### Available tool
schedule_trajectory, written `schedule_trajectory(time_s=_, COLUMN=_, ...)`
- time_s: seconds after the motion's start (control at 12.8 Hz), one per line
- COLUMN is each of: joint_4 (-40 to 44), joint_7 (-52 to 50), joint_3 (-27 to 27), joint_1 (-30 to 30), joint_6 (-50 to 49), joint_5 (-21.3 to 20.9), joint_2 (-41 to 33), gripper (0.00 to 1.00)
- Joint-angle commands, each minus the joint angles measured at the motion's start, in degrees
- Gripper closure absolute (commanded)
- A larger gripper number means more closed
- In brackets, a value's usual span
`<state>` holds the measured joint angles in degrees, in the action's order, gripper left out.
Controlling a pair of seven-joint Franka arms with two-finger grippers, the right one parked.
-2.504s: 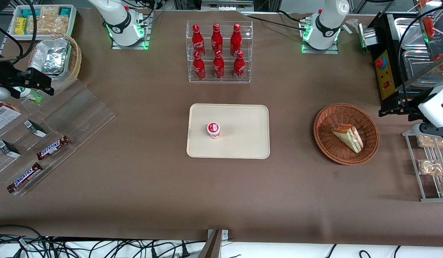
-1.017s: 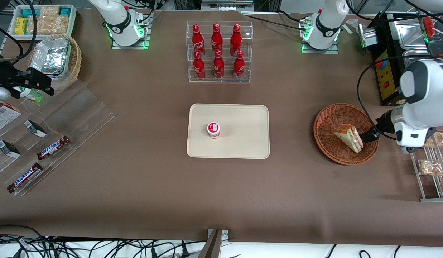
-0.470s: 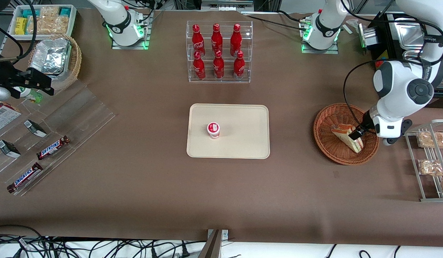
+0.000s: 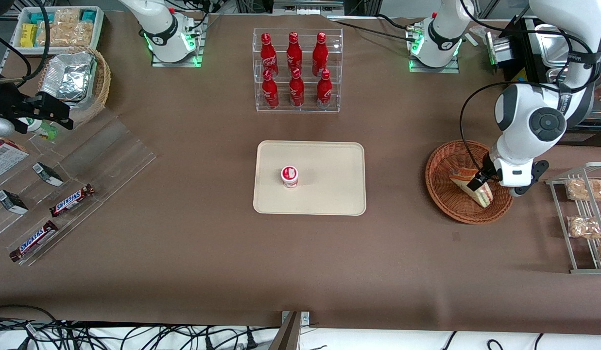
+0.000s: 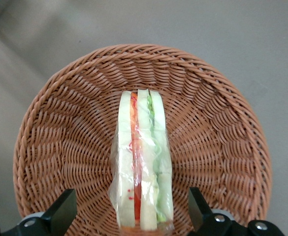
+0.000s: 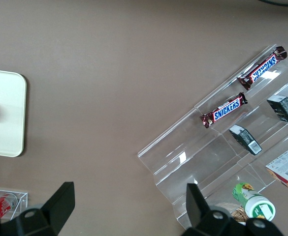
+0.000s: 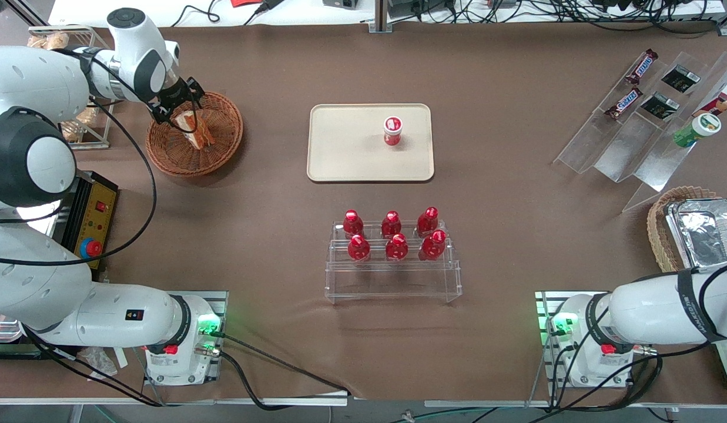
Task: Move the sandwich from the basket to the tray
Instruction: 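Close the left gripper on the sandwich and lift it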
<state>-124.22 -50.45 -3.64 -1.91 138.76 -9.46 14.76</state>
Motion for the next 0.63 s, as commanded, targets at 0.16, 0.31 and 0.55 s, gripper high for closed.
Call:
schedule_trajectory(time_s=0.16, joint_4=-0.3, joint_7=-4.5, joint_3=0.1, joint_1=0.1, joint_6=3.6, joint_5=-2.1, joint_2=1.9, gripper=0.00)
schedule_trajectory(time_s=0.31, joint_4=-0.3, joint_7=-5.4, joint_3=0.1, joint_1=0.0, joint_6=3.6, joint_5=-2.1, joint_2=2.3, gripper=0.07)
schedule_trajectory(time_s=0.55, joint_4=-0.4, joint_7=-6.0, joint_3=0.2, joint_1=-0.1, joint_6=2.9, joint_5=-2.1, joint_2=2.3, gripper=0.50)
